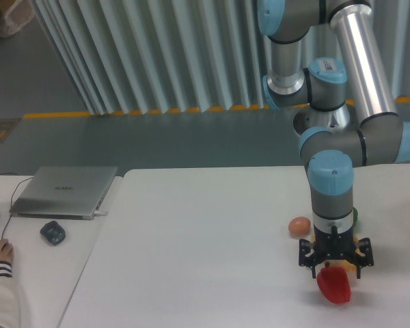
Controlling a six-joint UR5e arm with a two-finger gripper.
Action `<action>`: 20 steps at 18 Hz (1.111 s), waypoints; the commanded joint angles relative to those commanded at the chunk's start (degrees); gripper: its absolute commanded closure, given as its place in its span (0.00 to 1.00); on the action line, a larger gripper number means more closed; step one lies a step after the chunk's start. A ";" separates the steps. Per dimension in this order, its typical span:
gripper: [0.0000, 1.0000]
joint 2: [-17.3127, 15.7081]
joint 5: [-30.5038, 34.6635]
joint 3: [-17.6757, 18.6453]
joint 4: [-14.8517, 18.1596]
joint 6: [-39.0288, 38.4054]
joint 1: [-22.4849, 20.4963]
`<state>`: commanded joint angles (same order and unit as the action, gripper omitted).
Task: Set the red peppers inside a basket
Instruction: 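Close the gripper on the red pepper's stem and lift it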
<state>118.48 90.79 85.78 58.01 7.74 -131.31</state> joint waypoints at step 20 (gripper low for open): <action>0.14 0.88 3.34 -0.09 -0.09 -3.07 0.09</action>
<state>119.36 94.13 85.69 57.92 4.66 -131.22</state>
